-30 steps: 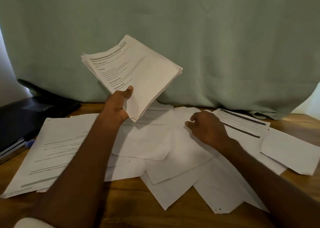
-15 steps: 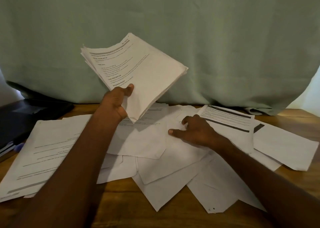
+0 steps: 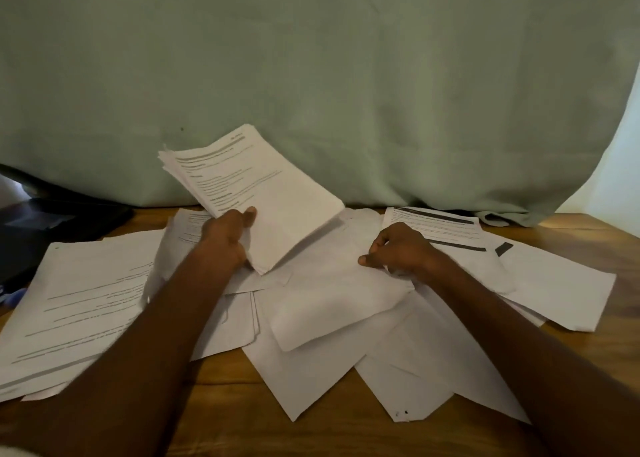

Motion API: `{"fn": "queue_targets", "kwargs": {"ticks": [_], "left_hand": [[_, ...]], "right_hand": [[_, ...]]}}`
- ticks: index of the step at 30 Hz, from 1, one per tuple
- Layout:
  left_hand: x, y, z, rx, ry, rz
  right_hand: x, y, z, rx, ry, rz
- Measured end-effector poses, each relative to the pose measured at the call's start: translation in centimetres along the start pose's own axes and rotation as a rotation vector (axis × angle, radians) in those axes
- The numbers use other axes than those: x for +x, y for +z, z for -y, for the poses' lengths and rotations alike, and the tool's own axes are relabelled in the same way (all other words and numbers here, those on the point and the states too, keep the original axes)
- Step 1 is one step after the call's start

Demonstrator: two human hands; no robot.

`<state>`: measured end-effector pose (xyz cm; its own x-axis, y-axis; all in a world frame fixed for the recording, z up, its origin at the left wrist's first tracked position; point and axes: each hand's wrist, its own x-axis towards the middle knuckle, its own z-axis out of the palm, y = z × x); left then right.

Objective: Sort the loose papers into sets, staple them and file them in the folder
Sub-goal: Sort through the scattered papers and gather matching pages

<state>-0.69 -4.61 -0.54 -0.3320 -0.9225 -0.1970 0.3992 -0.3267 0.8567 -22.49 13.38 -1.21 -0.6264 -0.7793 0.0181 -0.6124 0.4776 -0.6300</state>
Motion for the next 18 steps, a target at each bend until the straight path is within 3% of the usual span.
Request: {"fn": "queue_targets", "kwargs": {"ticks": [5,9,13,18], "left_hand": [[0.9,-3.0,-2.0,0.051,0.101,-0.093],[1.9,-4.0,-3.1,0.026,0.166,-0.180],[2.4,-4.0,-3.2,-0.018,0.199,-0.204],[2.5,-3.3,-3.0,-0.032,0.186,-0.182]], "right_hand": [[-0.5,1.4,1.4,-0.222,-0.118,-0.157],[-0.4,3.8,3.1,-0.471,-0.074,-0.080],[0.4,4.2,3.3,-0.313,-0.005,-0.047],[0.7,4.3,3.2,-0.310,0.035,-0.069]]}}
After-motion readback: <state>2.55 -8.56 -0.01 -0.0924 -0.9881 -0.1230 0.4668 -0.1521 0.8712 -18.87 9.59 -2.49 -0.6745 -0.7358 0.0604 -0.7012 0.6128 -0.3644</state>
